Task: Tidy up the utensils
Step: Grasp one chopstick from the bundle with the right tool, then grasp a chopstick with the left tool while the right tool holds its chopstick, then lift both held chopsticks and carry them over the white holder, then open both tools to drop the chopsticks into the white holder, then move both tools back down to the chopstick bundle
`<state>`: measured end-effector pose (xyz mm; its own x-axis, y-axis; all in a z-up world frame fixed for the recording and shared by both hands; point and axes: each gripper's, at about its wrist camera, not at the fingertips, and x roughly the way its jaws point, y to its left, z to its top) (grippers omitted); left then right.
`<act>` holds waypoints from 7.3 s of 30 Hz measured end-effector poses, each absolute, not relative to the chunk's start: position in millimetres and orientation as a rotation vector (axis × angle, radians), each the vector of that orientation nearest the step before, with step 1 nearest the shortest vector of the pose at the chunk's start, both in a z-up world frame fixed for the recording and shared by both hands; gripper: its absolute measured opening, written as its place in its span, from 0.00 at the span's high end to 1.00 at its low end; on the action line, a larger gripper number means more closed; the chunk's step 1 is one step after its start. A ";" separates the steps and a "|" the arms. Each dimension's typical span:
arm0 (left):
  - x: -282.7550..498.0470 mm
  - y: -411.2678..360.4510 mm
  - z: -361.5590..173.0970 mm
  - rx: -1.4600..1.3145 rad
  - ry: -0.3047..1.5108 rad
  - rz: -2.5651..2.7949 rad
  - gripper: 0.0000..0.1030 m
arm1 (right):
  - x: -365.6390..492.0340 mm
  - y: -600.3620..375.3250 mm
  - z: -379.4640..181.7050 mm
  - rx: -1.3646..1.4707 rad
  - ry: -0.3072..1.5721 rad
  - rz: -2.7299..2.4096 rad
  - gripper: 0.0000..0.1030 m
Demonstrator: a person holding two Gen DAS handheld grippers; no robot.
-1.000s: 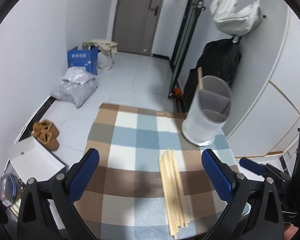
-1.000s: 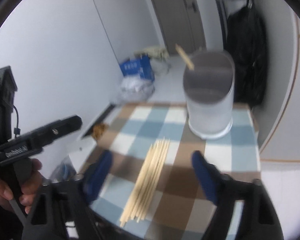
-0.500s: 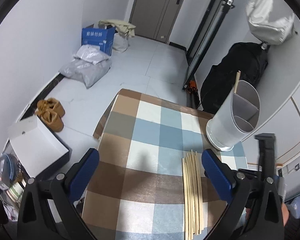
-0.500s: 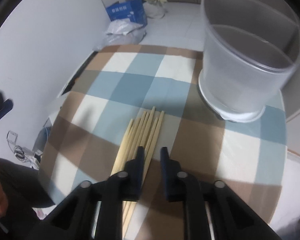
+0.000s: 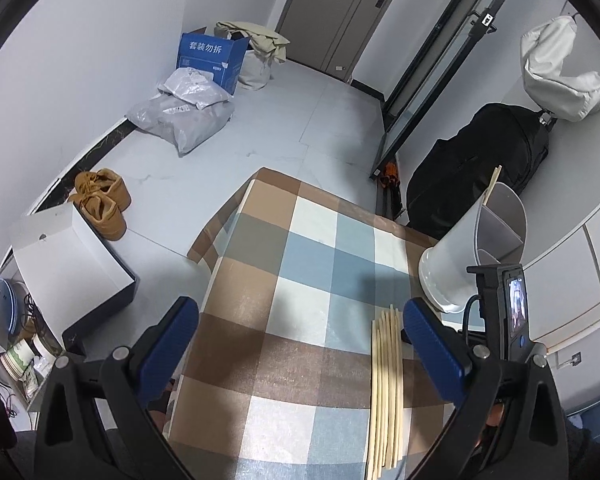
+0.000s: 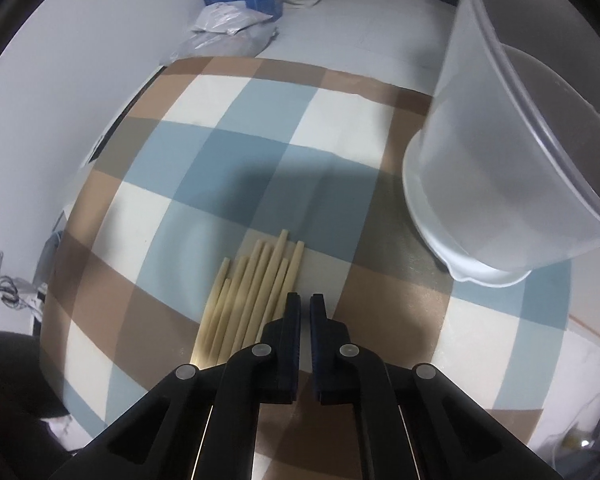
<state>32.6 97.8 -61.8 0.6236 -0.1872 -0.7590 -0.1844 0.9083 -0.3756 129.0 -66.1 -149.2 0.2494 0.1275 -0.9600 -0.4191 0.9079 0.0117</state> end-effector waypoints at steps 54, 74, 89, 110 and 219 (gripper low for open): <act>41.3 12.3 -148.4 -0.098 1.345 -0.003 0.04 | 53.5 -206.4 -44.8 0.310 0.780 0.469 0.95; 82.2 9.4 -152.1 -0.057 1.343 0.031 0.29 | 50.6 -215.8 -37.0 0.292 0.740 0.470 0.95; 87.2 -6.9 -143.9 -0.071 1.282 -0.015 1.00 | 60.1 -223.4 -39.3 0.311 0.746 0.450 0.95; 23.9 -7.8 -34.9 -0.104 0.817 -0.146 1.00 | 29.2 -191.2 -34.5 0.160 0.657 0.497 0.95; -23.1 1.8 42.9 -0.170 0.540 -0.119 0.01 | -36.0 -188.4 21.4 0.153 0.412 0.542 0.02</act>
